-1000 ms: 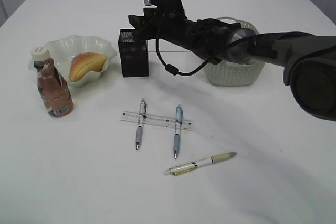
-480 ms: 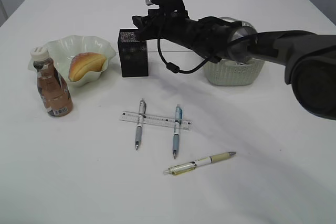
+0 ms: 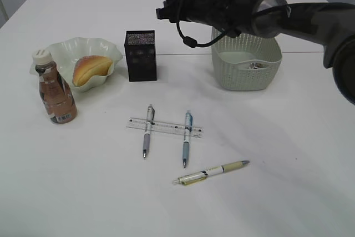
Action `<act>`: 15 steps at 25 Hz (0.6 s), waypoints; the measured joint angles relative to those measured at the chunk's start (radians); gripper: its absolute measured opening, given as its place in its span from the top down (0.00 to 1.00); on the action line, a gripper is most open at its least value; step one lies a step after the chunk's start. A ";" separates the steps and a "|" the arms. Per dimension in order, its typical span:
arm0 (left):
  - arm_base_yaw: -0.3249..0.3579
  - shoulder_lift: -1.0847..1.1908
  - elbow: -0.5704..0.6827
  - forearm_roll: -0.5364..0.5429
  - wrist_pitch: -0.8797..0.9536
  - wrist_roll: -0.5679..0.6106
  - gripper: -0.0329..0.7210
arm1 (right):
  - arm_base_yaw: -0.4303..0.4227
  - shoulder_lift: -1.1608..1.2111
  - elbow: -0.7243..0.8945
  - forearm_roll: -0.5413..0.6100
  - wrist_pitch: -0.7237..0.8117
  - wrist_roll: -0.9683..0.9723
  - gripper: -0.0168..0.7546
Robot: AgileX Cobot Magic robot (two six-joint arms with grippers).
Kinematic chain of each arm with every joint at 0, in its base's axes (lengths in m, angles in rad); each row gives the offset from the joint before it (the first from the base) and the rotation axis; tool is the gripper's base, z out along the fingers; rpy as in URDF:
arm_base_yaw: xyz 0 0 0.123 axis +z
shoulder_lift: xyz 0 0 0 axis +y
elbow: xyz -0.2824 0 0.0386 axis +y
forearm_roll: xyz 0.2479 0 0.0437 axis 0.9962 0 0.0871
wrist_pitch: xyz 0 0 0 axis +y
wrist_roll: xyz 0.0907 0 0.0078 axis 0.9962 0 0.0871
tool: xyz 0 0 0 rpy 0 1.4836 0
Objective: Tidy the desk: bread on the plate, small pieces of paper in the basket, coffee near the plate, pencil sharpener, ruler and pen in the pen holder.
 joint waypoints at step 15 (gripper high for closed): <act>0.000 0.000 0.000 -0.006 0.015 0.000 0.38 | 0.065 -0.238 0.000 0.183 0.789 0.002 0.62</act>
